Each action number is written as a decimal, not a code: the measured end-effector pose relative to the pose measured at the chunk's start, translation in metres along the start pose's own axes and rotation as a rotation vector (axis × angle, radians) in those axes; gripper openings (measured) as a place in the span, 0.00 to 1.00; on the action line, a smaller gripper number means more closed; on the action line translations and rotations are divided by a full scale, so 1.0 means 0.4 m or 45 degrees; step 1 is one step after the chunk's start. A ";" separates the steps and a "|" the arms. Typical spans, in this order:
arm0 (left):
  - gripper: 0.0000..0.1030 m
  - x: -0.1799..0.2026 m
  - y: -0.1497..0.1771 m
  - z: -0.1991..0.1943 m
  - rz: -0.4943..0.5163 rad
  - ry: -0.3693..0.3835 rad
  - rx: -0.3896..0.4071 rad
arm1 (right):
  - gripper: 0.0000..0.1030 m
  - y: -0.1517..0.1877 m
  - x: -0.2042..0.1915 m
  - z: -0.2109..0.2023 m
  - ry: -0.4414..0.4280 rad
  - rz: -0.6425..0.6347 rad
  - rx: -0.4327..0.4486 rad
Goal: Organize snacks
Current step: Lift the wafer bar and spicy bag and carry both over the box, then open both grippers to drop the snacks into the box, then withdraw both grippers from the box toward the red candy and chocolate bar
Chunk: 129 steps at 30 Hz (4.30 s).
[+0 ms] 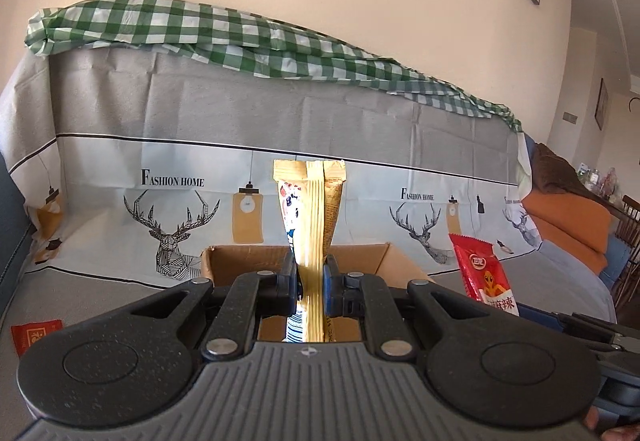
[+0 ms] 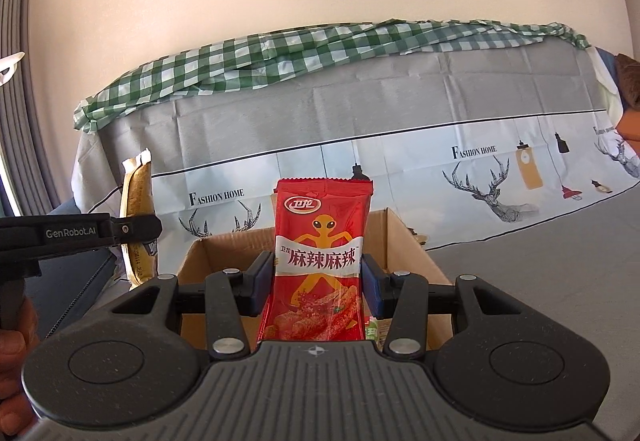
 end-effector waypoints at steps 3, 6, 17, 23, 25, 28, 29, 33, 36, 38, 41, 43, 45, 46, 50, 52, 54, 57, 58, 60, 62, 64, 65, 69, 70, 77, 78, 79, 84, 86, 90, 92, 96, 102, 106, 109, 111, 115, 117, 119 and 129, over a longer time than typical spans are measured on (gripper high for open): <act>0.12 -0.004 0.000 -0.002 -0.003 0.009 0.003 | 0.47 -0.001 -0.001 0.000 0.000 -0.003 -0.001; 0.12 -0.007 0.001 -0.003 -0.008 0.015 0.004 | 0.47 -0.001 -0.003 -0.001 0.000 -0.004 0.002; 0.12 0.002 0.000 -0.003 -0.007 0.047 0.012 | 0.47 0.000 -0.009 -0.002 -0.002 -0.023 0.001; 0.12 0.008 0.002 -0.002 -0.002 0.060 0.014 | 0.47 -0.001 -0.007 0.000 -0.006 -0.028 -0.003; 0.12 0.008 0.002 -0.001 -0.002 0.063 0.013 | 0.47 -0.001 -0.007 0.000 -0.007 -0.029 -0.003; 0.12 0.010 0.002 -0.001 -0.002 0.067 0.014 | 0.47 -0.002 -0.007 0.000 -0.006 -0.031 -0.002; 0.12 0.010 0.003 -0.001 -0.002 0.070 0.014 | 0.47 -0.002 -0.007 0.000 -0.007 -0.031 -0.003; 0.12 0.009 0.003 0.001 0.001 0.077 0.013 | 0.47 -0.002 -0.007 -0.001 -0.006 -0.031 -0.001; 0.12 0.009 0.003 0.002 0.004 0.079 0.012 | 0.47 -0.002 -0.008 -0.001 -0.005 -0.032 0.000; 0.12 0.009 0.003 0.003 0.003 0.080 0.012 | 0.47 -0.003 -0.007 -0.001 -0.006 -0.032 0.001; 0.12 0.010 0.003 0.006 0.005 0.082 0.011 | 0.47 -0.003 -0.007 -0.001 -0.007 -0.034 0.001; 0.12 0.011 0.003 0.006 0.004 0.083 0.012 | 0.47 -0.003 -0.007 -0.003 -0.008 -0.034 -0.001; 0.12 0.011 0.003 0.007 0.004 0.085 0.012 | 0.47 -0.004 -0.006 -0.003 -0.008 -0.035 -0.001; 0.12 0.012 0.003 0.008 0.005 0.086 0.012 | 0.47 -0.004 -0.006 -0.003 -0.010 -0.034 -0.002; 0.12 0.012 0.003 0.009 0.005 0.087 0.013 | 0.47 -0.004 -0.007 -0.003 -0.009 -0.034 -0.001; 0.12 0.013 0.003 0.009 0.003 0.089 0.012 | 0.47 -0.004 -0.007 -0.003 -0.009 -0.034 -0.001; 0.12 0.015 0.003 0.009 0.003 0.090 0.012 | 0.47 -0.004 -0.007 -0.004 -0.009 -0.033 -0.002; 0.12 0.017 0.003 0.009 0.002 0.091 0.012 | 0.47 -0.005 -0.008 -0.005 -0.009 -0.034 -0.002; 0.12 0.018 0.003 0.010 0.001 0.092 0.011 | 0.47 -0.005 -0.008 -0.005 -0.011 -0.033 -0.003; 0.12 0.021 0.003 0.010 0.000 0.095 0.010 | 0.47 -0.006 -0.007 -0.004 -0.014 -0.033 -0.006; 0.13 0.021 0.003 0.013 -0.006 0.111 0.000 | 0.49 -0.007 -0.007 -0.002 -0.019 -0.036 -0.017; 0.33 0.015 0.006 0.023 -0.026 0.141 -0.033 | 0.54 -0.008 -0.008 0.001 -0.008 -0.044 -0.021; 0.45 0.014 0.008 0.024 -0.030 0.131 -0.031 | 0.63 -0.008 -0.010 0.001 -0.001 -0.050 -0.022; 0.47 0.014 0.007 0.019 -0.025 0.118 -0.020 | 0.68 -0.008 -0.011 0.002 0.004 -0.052 -0.021; 0.47 0.013 0.007 0.020 -0.023 0.115 -0.021 | 0.69 -0.008 -0.011 0.004 0.004 -0.053 -0.024; 0.50 0.000 0.008 0.005 -0.008 0.076 -0.015 | 0.72 -0.003 -0.025 0.017 0.049 -0.046 -0.039; 0.51 -0.005 0.008 0.002 -0.008 0.067 -0.014 | 0.72 -0.002 -0.026 0.019 0.059 -0.042 -0.039; 0.53 -0.011 0.008 -0.002 -0.010 0.056 -0.013 | 0.72 -0.002 -0.028 0.021 0.066 -0.036 -0.038; 0.67 -0.054 0.009 -0.027 -0.029 -0.014 -0.005 | 0.72 0.007 -0.045 0.021 0.071 -0.023 -0.030; 0.70 -0.076 0.011 -0.038 -0.043 -0.040 -0.010 | 0.72 0.010 -0.058 0.021 0.067 -0.022 -0.028; 0.72 -0.119 0.023 -0.057 -0.073 -0.067 -0.034 | 0.72 0.018 -0.097 0.018 0.052 -0.030 -0.032; 0.72 -0.136 0.033 -0.068 -0.072 -0.076 -0.038 | 0.72 0.023 -0.121 0.018 0.035 -0.036 -0.034; 0.72 -0.162 0.045 -0.101 -0.035 -0.118 -0.038 | 0.71 0.035 -0.179 0.018 0.002 -0.050 -0.050; 0.58 -0.244 0.048 -0.150 -0.116 -0.174 -0.066 | 0.67 0.060 -0.278 0.018 -0.050 -0.085 -0.062; 0.33 -0.315 0.060 -0.158 -0.208 -0.247 -0.137 | 0.45 0.083 -0.345 0.026 -0.123 -0.126 -0.100; 0.22 -0.361 0.069 -0.161 -0.265 -0.293 -0.165 | 0.34 0.099 -0.395 0.033 -0.188 -0.160 -0.124; 0.21 -0.387 0.075 -0.161 -0.292 -0.311 -0.171 | 0.31 0.107 -0.424 0.039 -0.222 -0.178 -0.134; 0.21 -0.435 0.102 -0.145 -0.339 -0.361 -0.216 | 0.31 0.125 -0.470 0.052 -0.258 -0.217 -0.155; 0.21 -0.463 0.113 -0.137 -0.383 -0.390 -0.233 | 0.31 0.134 -0.486 0.062 -0.271 -0.227 -0.173; 0.21 -0.498 0.120 -0.131 -0.452 -0.424 -0.248 | 0.31 0.143 -0.501 0.073 -0.279 -0.240 -0.188; 0.21 -0.646 0.168 -0.111 -0.823 -0.474 -0.336 | 0.32 0.167 -0.554 0.139 -0.293 -0.287 -0.246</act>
Point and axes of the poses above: each gripper's, at about its wrist camera, not at the fingertips, and z roughly the way its jaws point, x to its right, y to its underside, the point moved 2 cm from there along z, roughly the way its jaws point, and after that the axes turned 6 degrees about -x, right-handed, at the moved point
